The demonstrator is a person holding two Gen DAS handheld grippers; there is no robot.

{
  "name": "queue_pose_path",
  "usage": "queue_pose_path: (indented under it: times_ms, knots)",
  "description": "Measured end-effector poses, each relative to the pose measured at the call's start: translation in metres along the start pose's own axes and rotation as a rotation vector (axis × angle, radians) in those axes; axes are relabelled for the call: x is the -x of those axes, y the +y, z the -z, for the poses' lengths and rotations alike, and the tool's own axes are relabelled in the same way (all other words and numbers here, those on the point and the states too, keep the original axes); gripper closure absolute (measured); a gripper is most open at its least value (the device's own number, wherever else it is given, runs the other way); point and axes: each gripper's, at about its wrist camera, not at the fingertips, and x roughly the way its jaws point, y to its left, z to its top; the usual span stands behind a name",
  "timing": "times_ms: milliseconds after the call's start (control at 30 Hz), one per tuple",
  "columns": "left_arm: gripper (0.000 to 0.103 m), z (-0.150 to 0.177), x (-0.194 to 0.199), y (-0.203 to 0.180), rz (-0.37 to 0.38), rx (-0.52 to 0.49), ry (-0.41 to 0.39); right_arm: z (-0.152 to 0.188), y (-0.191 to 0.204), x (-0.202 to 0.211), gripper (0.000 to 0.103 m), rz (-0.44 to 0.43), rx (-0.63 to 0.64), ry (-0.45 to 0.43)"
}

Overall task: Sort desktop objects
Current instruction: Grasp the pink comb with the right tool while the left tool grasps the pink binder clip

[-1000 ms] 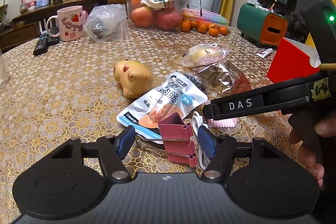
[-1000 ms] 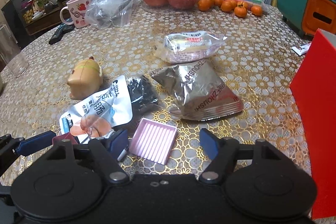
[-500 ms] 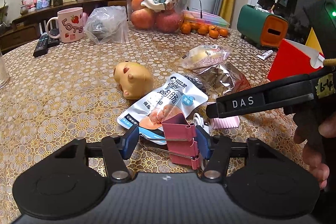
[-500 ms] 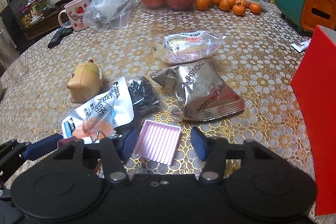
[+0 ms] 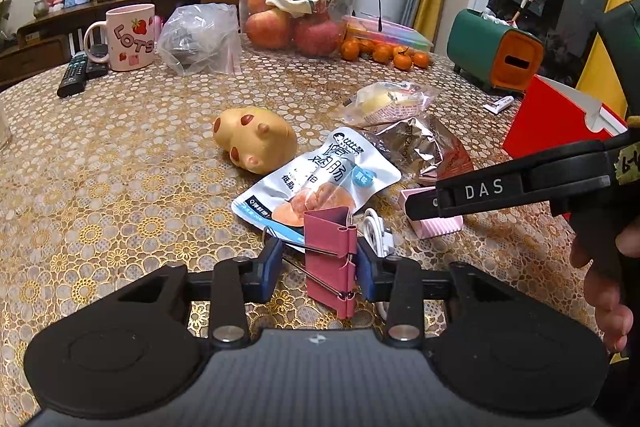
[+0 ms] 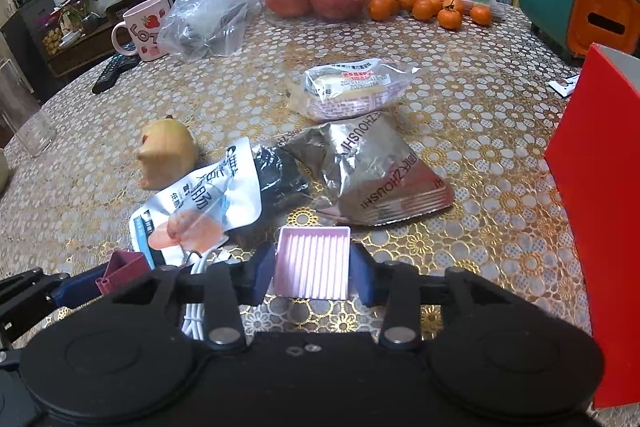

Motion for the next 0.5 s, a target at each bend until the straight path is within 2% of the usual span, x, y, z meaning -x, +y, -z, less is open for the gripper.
queue_pose_path:
  times_ms: [267, 500]
  knots:
    - [0.068, -0.001, 0.001, -0.001, -0.010, -0.005, 0.000, 0.002, 0.006, -0.003, 0.059, 0.034, 0.041, 0.005]
    - [0.083, 0.000, 0.009, 0.003, -0.031, 0.007, -0.026, 0.007, 0.009, 0.002, 0.062, 0.049, 0.073, -0.003]
